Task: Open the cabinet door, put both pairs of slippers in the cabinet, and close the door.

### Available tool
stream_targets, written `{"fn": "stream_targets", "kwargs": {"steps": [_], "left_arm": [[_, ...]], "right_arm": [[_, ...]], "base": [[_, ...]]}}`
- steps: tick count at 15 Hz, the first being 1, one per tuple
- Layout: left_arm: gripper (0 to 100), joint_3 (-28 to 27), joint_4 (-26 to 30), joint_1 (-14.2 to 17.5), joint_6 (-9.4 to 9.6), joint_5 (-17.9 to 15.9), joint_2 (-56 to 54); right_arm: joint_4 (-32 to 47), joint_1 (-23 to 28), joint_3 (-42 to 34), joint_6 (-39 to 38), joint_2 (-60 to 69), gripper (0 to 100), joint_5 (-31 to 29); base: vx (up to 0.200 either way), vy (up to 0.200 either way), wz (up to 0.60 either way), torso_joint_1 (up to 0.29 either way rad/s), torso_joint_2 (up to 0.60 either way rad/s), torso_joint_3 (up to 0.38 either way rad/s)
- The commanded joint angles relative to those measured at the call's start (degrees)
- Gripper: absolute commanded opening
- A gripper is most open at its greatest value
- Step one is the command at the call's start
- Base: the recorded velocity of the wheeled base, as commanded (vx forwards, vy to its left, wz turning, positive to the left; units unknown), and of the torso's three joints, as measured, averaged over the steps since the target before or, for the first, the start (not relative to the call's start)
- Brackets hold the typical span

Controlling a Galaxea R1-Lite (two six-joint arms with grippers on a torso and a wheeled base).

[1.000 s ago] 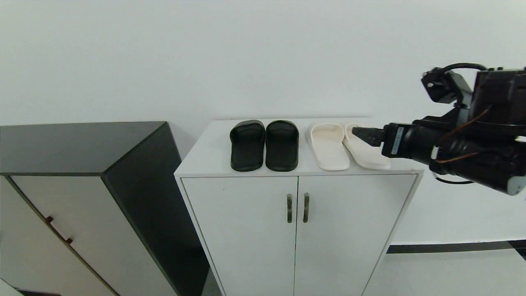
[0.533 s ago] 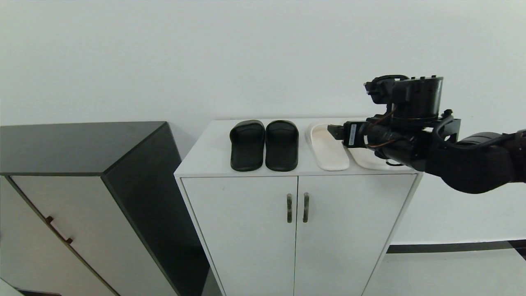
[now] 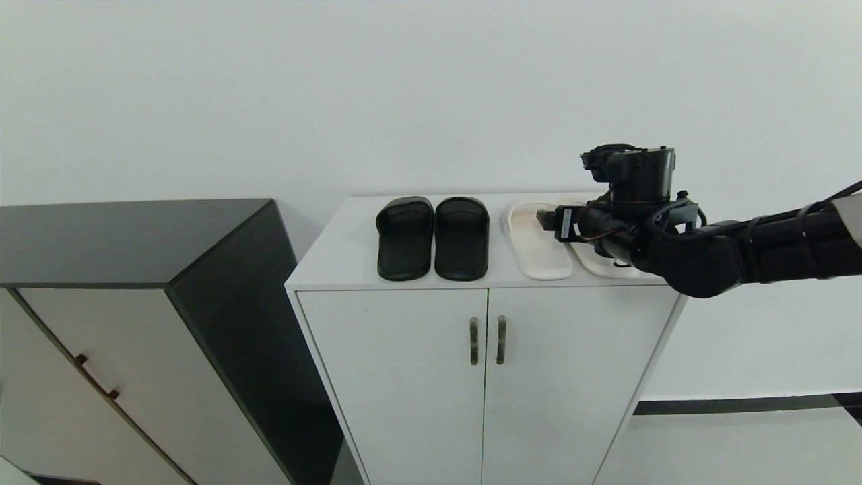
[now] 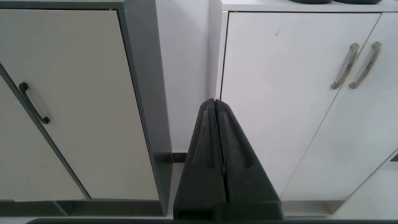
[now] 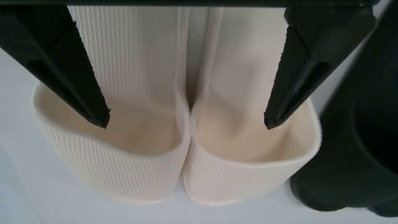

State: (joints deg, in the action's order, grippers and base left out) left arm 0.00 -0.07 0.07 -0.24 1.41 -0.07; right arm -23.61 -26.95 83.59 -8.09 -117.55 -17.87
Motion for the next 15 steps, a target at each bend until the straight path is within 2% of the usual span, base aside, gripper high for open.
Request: {"fn": "stream_targets", "kwargs": {"steps": [1,7,8,15], "left_arm": [[0,0.0,-0.01,0.01,-0.02,-0.01,0.07],[0,0.0,-0.01,0.01,-0.37,-0.01,0.07],[0,0.0,-0.01,0.01,-0.37,-0.01,0.07],[0,0.0,-0.01,0.01,-0.37,-0.01,0.07]], "right_arm": [[0.06,0.06,2.19,0.01,-2.33,100,0.03],[0.23,0.23,8.52,1.77,-7.16,100,-0.5],[0.32,0.23,8.87,1.77,-7.51,0,-0.5],[0.5,0.06,9.31,2.03,-5.84,0,-1.11]], "base": [[0.0,0.0,0.0,0.0,0.0,0.0],[0.0,0.0,0.0,0.0,0.0,0.0],[0.0,0.0,0.0,0.0,0.0,0.0],[0.0,0.0,0.0,0.0,0.0,0.0]]}}
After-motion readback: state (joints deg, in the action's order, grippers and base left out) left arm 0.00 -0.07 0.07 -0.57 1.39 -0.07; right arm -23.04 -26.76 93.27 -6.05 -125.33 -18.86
